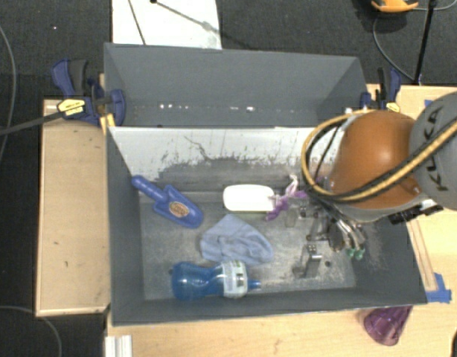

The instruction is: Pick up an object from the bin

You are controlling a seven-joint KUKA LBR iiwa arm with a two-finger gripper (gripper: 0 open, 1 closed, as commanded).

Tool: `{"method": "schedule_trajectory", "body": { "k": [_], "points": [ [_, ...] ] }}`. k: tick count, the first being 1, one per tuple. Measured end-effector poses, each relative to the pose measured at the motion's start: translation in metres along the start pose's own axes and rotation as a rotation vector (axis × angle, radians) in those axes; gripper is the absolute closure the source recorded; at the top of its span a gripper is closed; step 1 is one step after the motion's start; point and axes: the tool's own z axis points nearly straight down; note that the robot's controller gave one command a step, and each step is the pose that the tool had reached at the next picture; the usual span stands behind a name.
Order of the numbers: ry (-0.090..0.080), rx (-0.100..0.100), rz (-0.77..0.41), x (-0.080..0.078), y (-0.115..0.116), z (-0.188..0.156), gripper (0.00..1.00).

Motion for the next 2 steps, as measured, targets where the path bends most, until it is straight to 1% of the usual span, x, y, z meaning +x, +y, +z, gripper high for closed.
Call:
{"method": "schedule_trajectory", "body": {
  "k": [1,2],
  "points": [
    [-0.009,0.000,0.000,-0.002,0.000,-0.004,0.00],
    [-0.010,-0.001,0.118,-0.014,0.021,0.033,0.00]
  ]
}}
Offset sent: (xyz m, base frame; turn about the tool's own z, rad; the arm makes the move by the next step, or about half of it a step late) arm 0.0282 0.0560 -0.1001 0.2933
